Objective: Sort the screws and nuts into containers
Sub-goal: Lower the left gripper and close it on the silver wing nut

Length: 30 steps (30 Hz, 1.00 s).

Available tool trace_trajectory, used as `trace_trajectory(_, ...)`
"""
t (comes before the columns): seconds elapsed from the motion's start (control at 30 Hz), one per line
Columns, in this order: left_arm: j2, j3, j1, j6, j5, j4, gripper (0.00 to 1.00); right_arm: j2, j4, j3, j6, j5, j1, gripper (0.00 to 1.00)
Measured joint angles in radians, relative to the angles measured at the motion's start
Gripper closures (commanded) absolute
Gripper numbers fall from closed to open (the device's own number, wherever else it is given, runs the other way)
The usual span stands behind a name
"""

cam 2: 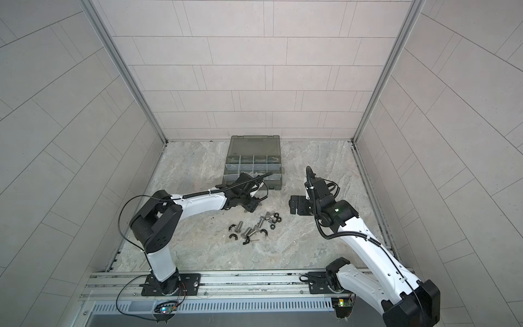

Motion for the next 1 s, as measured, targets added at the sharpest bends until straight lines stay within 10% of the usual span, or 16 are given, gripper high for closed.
trace_trajectory(1.0,0.093,0.050,0.000,0.053,0.047,-0.046,0.74,0.008,0.002,-0.018,-0.006,-0.189,-0.138,0.01)
